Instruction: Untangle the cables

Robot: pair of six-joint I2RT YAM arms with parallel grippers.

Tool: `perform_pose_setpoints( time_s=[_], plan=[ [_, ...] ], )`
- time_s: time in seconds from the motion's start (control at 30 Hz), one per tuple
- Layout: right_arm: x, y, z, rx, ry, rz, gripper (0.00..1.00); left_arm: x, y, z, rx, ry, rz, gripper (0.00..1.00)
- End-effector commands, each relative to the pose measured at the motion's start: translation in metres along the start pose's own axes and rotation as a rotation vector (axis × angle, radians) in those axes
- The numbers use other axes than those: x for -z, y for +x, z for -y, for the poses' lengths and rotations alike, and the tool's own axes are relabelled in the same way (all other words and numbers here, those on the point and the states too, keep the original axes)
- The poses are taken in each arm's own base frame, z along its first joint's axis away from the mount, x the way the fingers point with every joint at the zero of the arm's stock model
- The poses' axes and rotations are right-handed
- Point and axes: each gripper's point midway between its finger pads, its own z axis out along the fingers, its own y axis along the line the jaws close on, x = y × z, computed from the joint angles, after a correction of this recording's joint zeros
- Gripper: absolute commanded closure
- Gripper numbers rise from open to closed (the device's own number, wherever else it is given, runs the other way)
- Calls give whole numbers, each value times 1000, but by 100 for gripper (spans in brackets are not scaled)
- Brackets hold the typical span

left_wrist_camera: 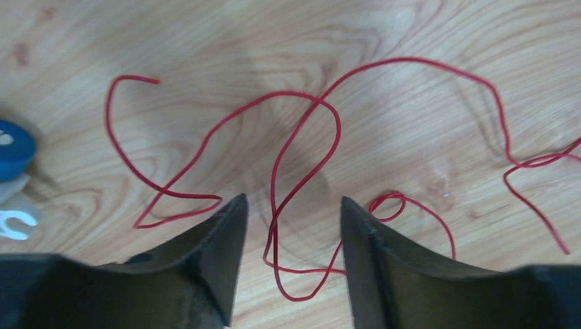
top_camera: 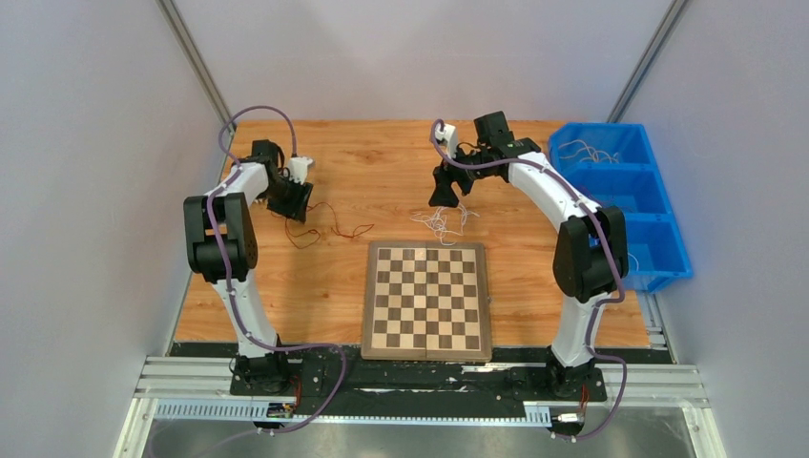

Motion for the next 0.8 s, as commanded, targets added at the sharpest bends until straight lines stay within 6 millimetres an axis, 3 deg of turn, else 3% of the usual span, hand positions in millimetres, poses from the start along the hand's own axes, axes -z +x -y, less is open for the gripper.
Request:
perform_pose_setpoints(
  time_s=[0.0, 0.03, 0.13, 0.2, 0.3, 0.4, 0.53, 0.77],
  plan=[
    [25, -43, -18, 83, -34, 127, 24, 5, 11, -3, -62, -9, -27, 49],
    [26, -47, -21, 91, -42, 146, 23, 4, 14, -2, -61, -7, -35, 54],
    [31, -63, -29, 133, -55, 218, 22, 12, 10, 5, -57, 10, -14, 91],
    [34, -79, -34, 161, -54, 269, 21, 27, -5, 19, -54, 63, 53, 100],
    [37, -102, -46, 189, -73, 334, 21, 56, -32, 52, -74, 167, 179, 100],
    [44, -130, -63, 238, -89, 422, 18, 99, -63, 97, -150, 282, 318, 100],
    [48, -161, -101, 353, -129, 511, 10, 150, -94, 156, -291, 386, 454, 100],
    [52, -191, -166, 483, -226, 580, 0, 224, -119, 236, -508, 550, 633, 100]
  ],
)
